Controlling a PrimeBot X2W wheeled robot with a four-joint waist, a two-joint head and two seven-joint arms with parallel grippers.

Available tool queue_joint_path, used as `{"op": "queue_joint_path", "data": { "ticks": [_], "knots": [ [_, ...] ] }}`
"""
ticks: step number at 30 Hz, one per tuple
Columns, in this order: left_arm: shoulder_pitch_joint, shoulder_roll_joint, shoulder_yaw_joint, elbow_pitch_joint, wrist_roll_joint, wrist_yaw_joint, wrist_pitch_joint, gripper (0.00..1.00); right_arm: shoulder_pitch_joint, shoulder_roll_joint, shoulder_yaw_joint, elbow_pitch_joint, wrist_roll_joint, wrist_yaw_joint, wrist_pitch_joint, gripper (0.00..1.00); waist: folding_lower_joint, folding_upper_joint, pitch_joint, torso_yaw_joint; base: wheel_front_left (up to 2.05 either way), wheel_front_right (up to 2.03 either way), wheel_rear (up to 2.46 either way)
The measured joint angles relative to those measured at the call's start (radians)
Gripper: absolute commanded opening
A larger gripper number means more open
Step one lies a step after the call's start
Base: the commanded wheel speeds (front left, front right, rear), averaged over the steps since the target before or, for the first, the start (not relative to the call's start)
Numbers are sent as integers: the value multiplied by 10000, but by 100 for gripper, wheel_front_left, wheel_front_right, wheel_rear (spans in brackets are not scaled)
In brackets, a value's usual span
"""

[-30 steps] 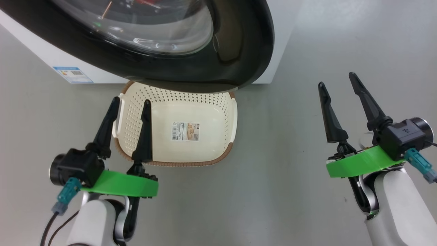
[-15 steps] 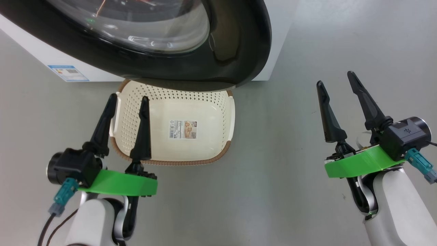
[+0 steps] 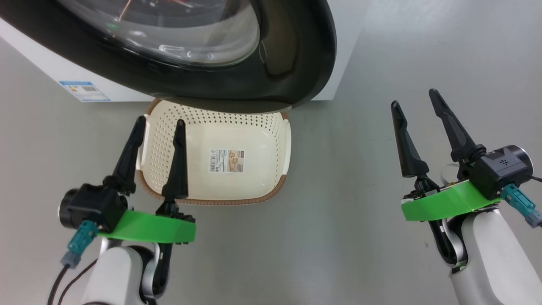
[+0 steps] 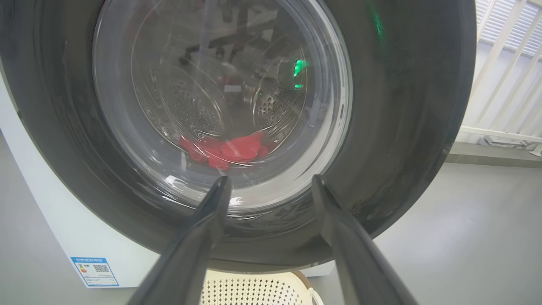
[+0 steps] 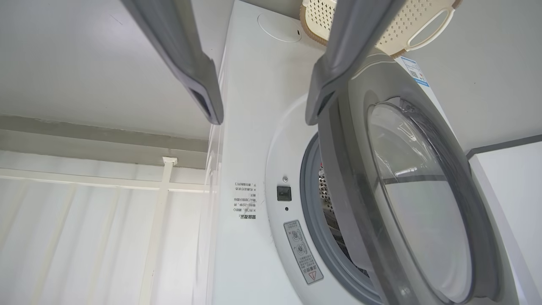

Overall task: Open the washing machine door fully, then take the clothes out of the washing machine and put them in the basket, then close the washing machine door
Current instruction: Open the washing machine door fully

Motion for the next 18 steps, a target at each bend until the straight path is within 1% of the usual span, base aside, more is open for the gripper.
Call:
{"op": "queue_joint_path", "data": {
  "ticks": [1,2,3,6,9,12,18],
  "knots": [
    [0,0,-6,0,0,0,0,100,0,0,10,0,-2,0,0,100,-1,0,3,4,0,0,0],
    [0,0,-17,0,0,0,0,100,0,0,19,-2,0,0,-2,60,0,0,6,11,0,0,0],
    [0,0,-31,0,0,0,0,100,-1,-4,63,6,21,0,-2,0,0,0,10,21,0,0,0],
    [0,0,-82,-4,-46,-2,0,100,-9,13,343,153,573,0,0,0,0,0,31,65,0,0,0],
    [0,0,-136,-21,-77,-4,0,100,-179,2,362,328,1177,0,0,0,0,0,64,124,0,0,0],
    [0,0,-159,-33,-353,-6,0,100,-605,2,418,583,2514,0,0,0,0,0,94,198,0,0,0],
    [-2,2,-224,-86,-420,-42,0,100,-1835,-19,897,1377,5488,0,36,0,0,-1,140,363,0,0,0]
  ]
}}
